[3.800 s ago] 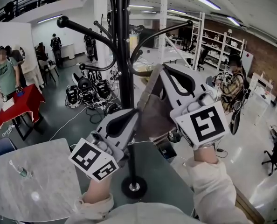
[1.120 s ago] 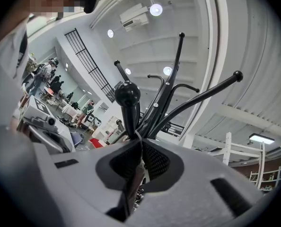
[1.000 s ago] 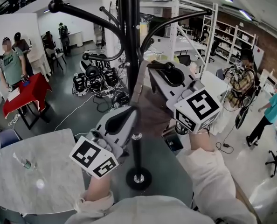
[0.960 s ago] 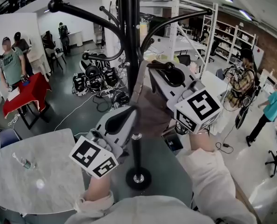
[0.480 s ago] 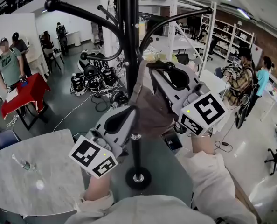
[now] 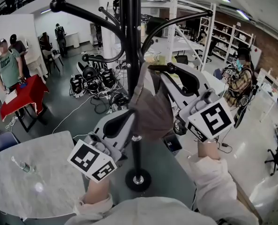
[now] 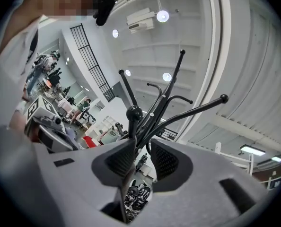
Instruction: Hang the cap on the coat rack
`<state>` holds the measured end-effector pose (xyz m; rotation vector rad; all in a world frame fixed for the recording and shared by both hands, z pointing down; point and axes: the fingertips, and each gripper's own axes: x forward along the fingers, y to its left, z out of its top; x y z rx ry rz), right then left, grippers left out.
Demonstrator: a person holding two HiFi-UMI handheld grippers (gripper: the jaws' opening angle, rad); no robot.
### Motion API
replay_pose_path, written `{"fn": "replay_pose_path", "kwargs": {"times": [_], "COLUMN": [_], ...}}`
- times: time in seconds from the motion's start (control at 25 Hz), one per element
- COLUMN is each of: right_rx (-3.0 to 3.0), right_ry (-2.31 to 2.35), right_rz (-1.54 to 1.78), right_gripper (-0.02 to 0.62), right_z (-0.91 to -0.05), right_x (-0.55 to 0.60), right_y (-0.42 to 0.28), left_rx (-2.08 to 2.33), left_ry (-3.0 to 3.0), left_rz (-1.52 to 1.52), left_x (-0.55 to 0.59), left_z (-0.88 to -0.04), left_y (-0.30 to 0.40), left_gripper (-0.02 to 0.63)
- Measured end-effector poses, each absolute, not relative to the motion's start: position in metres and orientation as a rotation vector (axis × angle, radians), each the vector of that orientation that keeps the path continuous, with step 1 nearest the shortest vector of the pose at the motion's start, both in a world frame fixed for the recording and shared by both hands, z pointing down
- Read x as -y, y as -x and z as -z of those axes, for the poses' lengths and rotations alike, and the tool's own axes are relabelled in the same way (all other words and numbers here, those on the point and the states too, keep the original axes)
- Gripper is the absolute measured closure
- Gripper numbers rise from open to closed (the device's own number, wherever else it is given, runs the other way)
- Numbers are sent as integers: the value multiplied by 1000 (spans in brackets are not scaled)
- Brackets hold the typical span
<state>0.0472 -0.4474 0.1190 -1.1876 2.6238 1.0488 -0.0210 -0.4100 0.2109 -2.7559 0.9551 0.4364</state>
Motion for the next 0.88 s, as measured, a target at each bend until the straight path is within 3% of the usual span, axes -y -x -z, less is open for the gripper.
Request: {"fn": "replay_pose_path", "kwargs": {"times": [0.52,0.88], "right_rx": [-2576,-2557], "right_ry": [1313,1380], "right_rz": [-1030,-1092], "right_gripper": [531,586], "right_z": [-125,-138], "right_x": [412,378], "right_y": [-72,-75], "left_rx": [-986,-951], "left_ry": [2738,2739], "left_rz": [-416,-394], "left_x": [398,372], "left_z": [-213,-217], "left_y": [29,25], "left_gripper": [592,592]}}
